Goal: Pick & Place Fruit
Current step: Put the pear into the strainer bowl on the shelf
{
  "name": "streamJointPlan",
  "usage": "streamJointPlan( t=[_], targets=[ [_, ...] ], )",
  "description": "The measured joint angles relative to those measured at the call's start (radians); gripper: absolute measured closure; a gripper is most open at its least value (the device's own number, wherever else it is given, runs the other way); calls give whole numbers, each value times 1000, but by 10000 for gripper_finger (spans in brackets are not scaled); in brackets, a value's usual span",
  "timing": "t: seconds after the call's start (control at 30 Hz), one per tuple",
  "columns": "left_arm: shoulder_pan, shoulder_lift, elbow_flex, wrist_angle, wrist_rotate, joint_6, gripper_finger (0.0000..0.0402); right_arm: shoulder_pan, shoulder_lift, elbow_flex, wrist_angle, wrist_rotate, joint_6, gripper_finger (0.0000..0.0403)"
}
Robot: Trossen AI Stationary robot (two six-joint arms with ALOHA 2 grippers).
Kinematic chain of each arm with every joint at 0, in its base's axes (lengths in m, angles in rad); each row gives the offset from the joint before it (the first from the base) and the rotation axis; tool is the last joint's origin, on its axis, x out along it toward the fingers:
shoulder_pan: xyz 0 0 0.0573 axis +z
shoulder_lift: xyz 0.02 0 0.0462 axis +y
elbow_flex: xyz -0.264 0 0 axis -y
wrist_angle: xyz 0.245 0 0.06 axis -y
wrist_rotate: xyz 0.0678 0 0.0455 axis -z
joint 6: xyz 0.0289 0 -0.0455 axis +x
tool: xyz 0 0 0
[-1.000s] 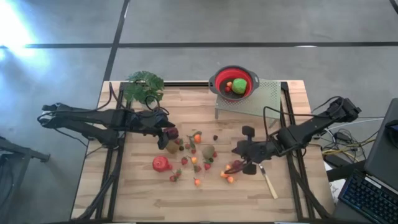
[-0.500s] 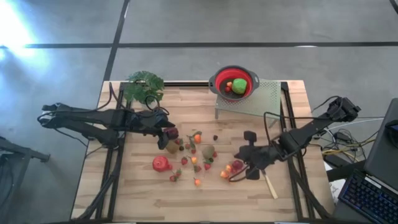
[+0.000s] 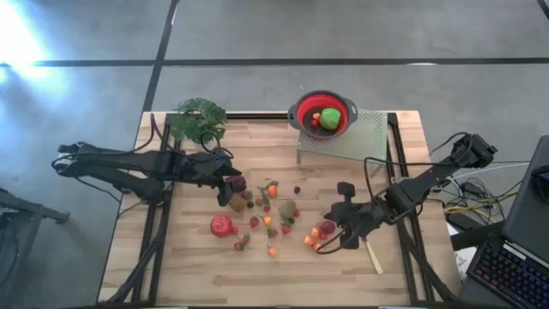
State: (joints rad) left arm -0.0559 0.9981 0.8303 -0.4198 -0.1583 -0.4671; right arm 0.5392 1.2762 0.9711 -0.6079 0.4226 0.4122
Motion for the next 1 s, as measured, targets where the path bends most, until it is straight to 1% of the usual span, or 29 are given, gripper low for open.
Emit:
streamJointPlan(
  t=[0.17, 0.67, 0.77, 0.93, 1.0],
  targets=[
    [0, 0, 0, 0, 0, 0, 128, 0, 0, -49, 71, -1, -1, 394],
    [0, 0, 0, 0, 0, 0, 128, -1, 1, -112, 154, -1, -37, 394],
    [0, 0, 0, 0, 0, 0, 128, -4, 1, -113, 154, -1, -97, 394],
    [0, 0, 0, 0, 0, 0, 128, -4, 1, -109, 161, -1, -277, 394],
    [0, 0, 0, 0, 0, 0, 128, -4, 1, -109, 182, -1, -285, 394]
  ],
)
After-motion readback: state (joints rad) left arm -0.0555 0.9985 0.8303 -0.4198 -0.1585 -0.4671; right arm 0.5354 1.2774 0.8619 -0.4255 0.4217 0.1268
